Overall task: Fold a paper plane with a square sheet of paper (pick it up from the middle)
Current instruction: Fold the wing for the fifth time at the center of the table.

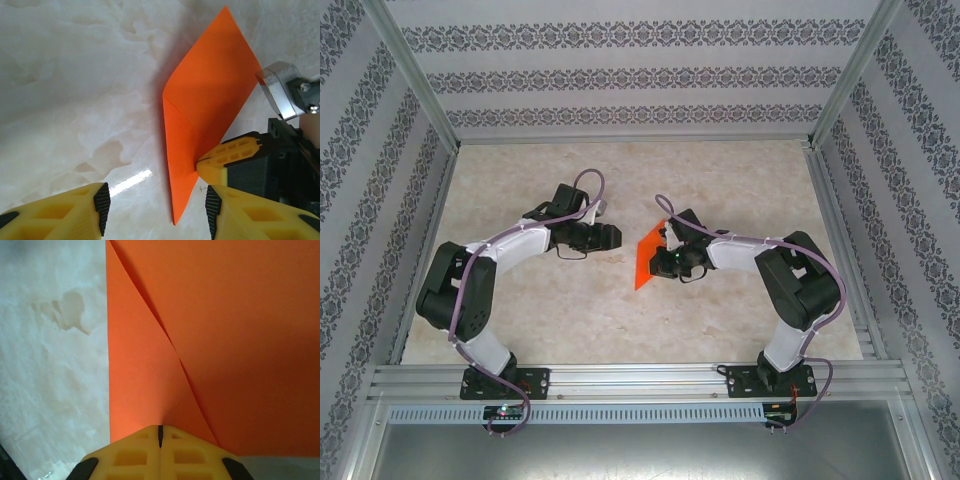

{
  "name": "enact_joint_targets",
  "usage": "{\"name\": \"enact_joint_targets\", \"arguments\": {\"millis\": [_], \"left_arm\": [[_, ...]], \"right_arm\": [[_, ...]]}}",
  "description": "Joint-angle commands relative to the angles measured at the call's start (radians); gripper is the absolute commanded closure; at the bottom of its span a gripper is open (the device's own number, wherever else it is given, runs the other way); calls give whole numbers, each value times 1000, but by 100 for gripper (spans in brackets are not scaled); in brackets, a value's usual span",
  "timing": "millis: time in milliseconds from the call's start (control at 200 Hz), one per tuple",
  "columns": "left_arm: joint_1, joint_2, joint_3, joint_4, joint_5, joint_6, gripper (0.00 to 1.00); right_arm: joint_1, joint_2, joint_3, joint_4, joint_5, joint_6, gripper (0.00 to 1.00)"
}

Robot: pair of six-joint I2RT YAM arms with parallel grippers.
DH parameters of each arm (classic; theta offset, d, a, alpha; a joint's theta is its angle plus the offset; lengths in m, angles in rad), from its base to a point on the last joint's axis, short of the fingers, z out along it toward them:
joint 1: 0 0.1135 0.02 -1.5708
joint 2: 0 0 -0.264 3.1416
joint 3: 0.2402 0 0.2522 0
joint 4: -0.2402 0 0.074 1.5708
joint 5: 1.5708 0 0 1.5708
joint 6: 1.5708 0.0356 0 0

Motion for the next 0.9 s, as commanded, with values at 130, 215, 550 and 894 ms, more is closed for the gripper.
{"name": "enact_joint_targets", "arguments": {"millis": [130, 215, 550, 894], "left_arm": [[-34, 48, 5, 116, 32, -96, 44], [-65, 64, 3, 164, 23, -136, 44], [-153, 139, -18, 294, -81, -280, 48], [-213, 228, -16, 373, -150, -357, 54]], "right_arm": [[-24, 8, -50, 40, 20, -16, 97], [-29, 10, -69, 73, 0, -6, 98], [-43, 0, -145, 175, -28, 26, 98], [-52, -29, -176, 182, -19, 19, 99]]}}
